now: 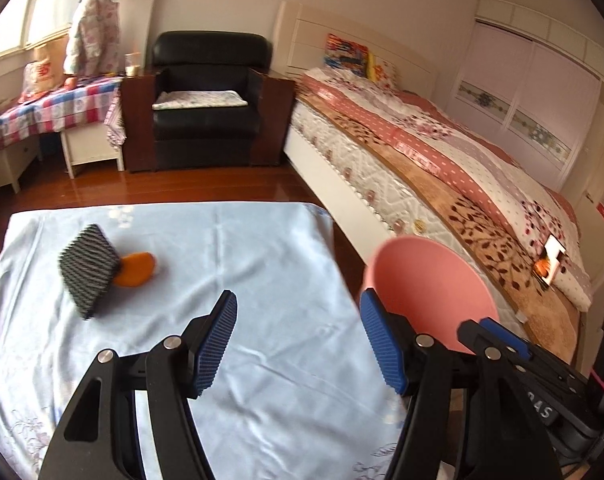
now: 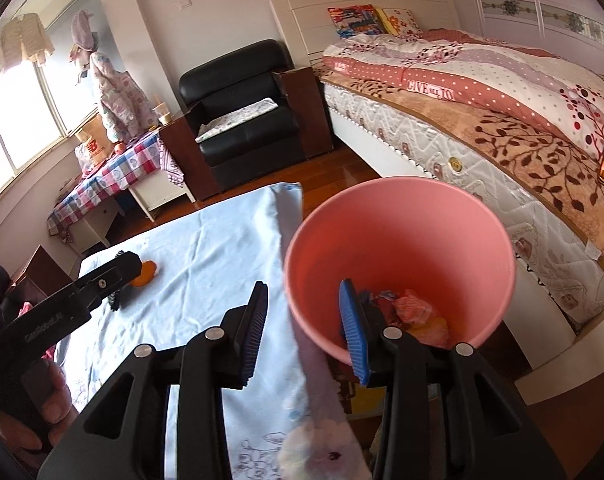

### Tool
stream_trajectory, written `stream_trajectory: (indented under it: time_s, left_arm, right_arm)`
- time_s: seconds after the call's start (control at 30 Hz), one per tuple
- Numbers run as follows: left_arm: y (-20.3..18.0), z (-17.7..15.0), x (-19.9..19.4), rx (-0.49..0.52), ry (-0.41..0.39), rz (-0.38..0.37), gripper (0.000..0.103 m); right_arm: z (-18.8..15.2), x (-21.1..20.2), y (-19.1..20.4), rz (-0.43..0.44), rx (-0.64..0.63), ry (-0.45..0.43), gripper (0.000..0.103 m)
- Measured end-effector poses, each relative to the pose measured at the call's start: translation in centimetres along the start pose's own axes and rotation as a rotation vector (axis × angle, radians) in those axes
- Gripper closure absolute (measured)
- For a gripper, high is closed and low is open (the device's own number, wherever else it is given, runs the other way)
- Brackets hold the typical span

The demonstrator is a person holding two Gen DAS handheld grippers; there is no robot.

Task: Collect trash
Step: 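Move both open tools back over the black mesh pad on the table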

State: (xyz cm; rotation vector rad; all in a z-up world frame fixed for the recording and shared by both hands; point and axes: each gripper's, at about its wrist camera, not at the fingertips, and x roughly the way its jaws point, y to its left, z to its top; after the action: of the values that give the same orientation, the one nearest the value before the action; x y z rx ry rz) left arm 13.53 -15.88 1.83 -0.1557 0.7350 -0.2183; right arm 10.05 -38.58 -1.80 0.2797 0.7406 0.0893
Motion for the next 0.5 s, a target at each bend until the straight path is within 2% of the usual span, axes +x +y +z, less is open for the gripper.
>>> stream_trajectory:
  time_s: [0.2, 0.5]
  left_arm:
    - [4.9, 0.5, -0.8, -0.11, -0.016, 0.074, 0.04]
    - [14.6, 0.6, -1.3, -0.312, -0.026, 0.19, 0.04]
  right_arm:
    - [0.2, 0.7, 3.1, 0.062, -0.031, 0.022, 0.065]
    - [0.2, 3.0, 9.1, 0.147, -0.129, 0.062, 0.065]
